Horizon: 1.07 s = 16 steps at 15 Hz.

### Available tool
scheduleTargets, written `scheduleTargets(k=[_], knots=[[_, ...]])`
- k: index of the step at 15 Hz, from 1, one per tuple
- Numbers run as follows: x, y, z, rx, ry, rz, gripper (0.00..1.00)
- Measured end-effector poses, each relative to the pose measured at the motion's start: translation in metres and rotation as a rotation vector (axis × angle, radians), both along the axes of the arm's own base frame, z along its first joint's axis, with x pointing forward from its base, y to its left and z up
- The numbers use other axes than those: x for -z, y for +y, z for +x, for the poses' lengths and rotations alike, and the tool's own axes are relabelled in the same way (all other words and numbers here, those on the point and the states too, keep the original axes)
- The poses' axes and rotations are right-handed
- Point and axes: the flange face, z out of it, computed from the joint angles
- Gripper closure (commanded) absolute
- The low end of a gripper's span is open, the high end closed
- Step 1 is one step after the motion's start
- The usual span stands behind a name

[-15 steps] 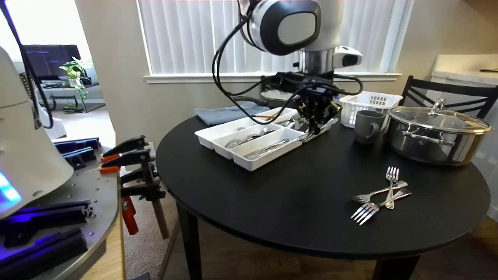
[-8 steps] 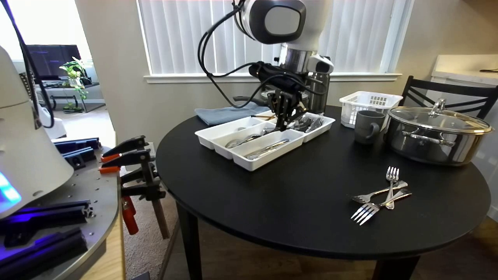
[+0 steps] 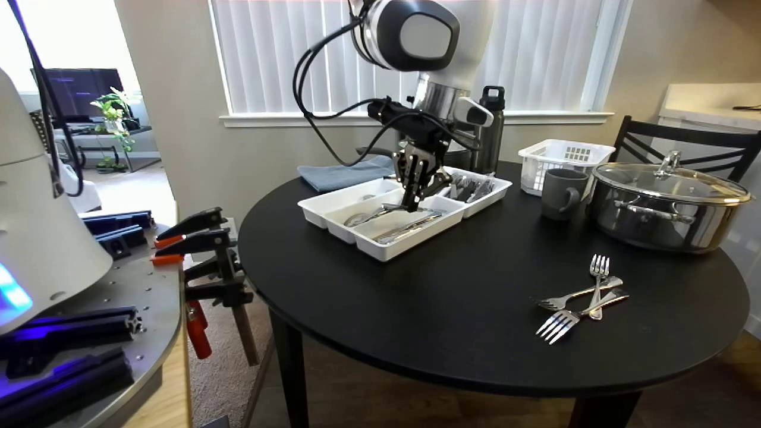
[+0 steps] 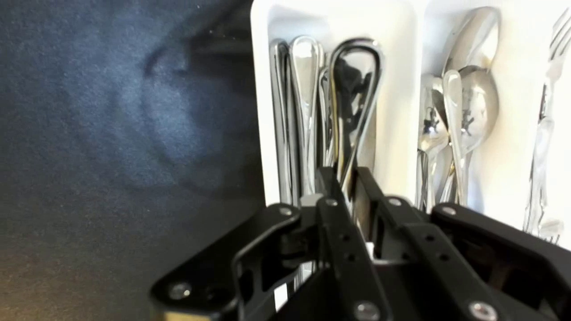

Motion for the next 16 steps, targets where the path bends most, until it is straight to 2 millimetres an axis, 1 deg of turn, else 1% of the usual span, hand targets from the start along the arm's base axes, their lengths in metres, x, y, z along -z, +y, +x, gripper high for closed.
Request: scheduleTargets(k=[2, 4, 6, 8, 9, 11, 12, 14, 16], knots=[[-0.001, -0.001, 0.001, -0.021, -0.011, -0.004, 0.43], [-0.006, -0.003, 0.005, -0.058, -0.050, 0.001, 0.31], [-0.017, -0.005, 0.013, -0.105, -0.129, 0.026, 0.17], [-0.034, -0.011, 0.021, -0.152, -0.230, 0.038, 0.05], [-0.042, -0.017, 0.024, -0.176, -0.281, 0.020, 0.01], [-0.052, -0.033, 0.028, -0.200, -0.362, -0.033, 0.00], [-0.054, -0.043, 0.028, -0.200, -0.392, -0.057, 0.00], [-0.054, -0.064, 0.025, -0.177, -0.429, -0.092, 0.00], [-0.046, -0.089, 0.020, -0.132, -0.438, -0.112, 0.00]])
